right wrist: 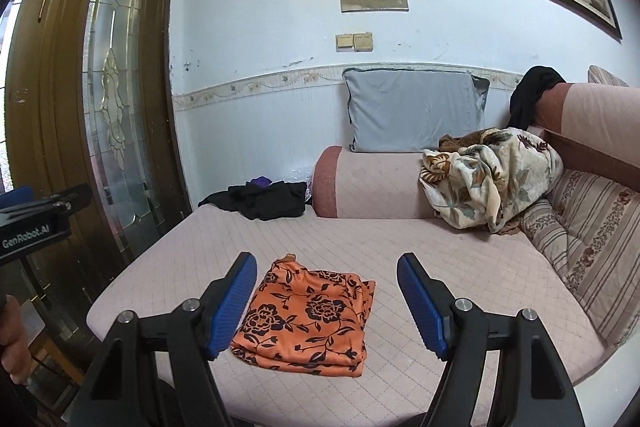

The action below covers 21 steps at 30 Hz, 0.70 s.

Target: Fold small clothes

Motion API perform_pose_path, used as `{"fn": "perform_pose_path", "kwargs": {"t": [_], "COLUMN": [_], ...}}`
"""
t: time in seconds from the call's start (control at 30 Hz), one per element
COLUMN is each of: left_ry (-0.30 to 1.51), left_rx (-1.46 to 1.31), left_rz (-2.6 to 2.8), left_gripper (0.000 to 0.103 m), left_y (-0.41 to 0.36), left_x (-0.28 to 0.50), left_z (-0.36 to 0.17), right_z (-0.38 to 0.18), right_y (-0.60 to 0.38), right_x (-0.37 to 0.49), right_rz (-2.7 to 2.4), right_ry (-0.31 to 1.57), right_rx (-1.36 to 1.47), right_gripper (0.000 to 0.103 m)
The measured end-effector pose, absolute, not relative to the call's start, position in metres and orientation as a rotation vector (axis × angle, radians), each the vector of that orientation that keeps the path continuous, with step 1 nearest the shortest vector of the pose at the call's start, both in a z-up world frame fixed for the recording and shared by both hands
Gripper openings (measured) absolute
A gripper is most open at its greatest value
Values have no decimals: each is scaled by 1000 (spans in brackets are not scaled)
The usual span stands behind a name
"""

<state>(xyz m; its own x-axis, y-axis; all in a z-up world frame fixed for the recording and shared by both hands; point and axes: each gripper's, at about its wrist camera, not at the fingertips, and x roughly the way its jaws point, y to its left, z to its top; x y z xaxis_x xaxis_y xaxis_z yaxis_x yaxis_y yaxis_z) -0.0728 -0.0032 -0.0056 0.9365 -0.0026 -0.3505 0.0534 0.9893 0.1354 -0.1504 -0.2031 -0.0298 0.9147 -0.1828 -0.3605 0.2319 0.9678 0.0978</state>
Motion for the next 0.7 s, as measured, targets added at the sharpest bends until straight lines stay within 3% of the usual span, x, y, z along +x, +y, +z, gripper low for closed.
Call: {"fn": "perform_pose_path", "kwargs": {"t": [0.7], "left_ry": [305], "left_rx": [135], "left_rz": [-86], "left_gripper": [102], "left_y": [2], "left_x": [-96], "left_z": [13], "right_z": [-20], "right_y": [-192], "right_x": [-156], "right_rz": [-231], "right_ry": [358], "right_rx": [134], "right_gripper": [76]}}
